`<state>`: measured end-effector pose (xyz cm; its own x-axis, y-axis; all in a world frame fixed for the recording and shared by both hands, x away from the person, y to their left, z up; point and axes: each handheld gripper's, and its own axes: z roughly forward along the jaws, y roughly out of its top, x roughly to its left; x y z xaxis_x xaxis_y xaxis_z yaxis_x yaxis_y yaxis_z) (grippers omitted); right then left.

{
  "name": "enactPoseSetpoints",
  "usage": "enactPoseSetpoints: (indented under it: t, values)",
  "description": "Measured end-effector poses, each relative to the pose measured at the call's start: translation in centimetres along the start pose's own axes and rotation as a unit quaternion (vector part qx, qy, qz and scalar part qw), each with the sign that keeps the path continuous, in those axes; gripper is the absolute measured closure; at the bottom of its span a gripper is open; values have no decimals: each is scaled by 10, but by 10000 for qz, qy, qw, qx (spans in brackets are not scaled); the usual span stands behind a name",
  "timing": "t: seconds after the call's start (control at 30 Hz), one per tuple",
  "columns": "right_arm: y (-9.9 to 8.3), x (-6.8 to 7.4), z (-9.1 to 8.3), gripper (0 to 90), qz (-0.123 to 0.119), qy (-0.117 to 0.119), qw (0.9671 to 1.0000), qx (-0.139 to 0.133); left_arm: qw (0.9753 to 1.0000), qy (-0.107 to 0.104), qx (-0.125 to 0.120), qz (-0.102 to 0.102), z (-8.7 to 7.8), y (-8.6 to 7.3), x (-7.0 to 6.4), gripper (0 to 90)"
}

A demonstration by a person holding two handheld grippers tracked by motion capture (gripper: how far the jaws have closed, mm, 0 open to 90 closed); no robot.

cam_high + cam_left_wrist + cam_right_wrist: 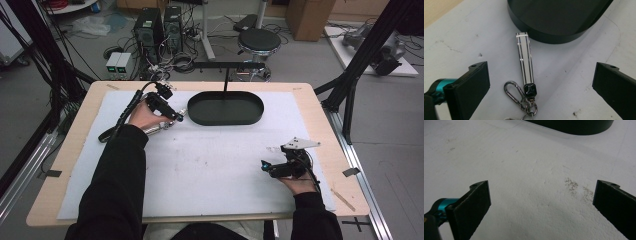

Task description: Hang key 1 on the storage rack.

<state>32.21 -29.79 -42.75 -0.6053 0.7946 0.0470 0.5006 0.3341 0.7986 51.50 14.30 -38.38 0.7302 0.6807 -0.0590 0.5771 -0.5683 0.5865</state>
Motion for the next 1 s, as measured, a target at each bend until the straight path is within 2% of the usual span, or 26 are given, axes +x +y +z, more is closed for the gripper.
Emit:
enactPoseSetpoints:
  t: [0.07,0.3,0.43,0.57,0.6,0.73,0.87,0.93,0.97,1.0]
  values:
    - [0,0,0,6,6,-13,10000,-6,10000,6,84,13,4,1,1,17]
    - [0,0,1,7,21,-39,10000,39,9997,-39,210,-137,23,4,5,17]
    - [0,-1,0,7,27,-68,9999,79,9988,62,488,-67,38,4,7,23]
    - [-1,-3,2,7,5,-121,9998,140,9980,123,623,1,46,1,8,78]
    - [-1,-3,2,6,0,-133,9998,143,9980,150,615,-2,47,1,8,98]
    - [-2,-3,1,7,17,-144,9998,158,9984,227,522,1,46,2,8,312]
    - [-2,-2,1,7,22,-143,9997,173,9986,294,439,-52,46,4,7,466]
    - [-2,-2,0,7,13,-148,9997,180,9983,330,463,-137,47,3,8,521]
    - [-2,-2,0,7,10,-152,9997,173,9981,303,457,-267,48,3,8,547]
    - [-2,-2,0,7,14,-151,9997,169,9977,378,447,-338,48,3,8,584]
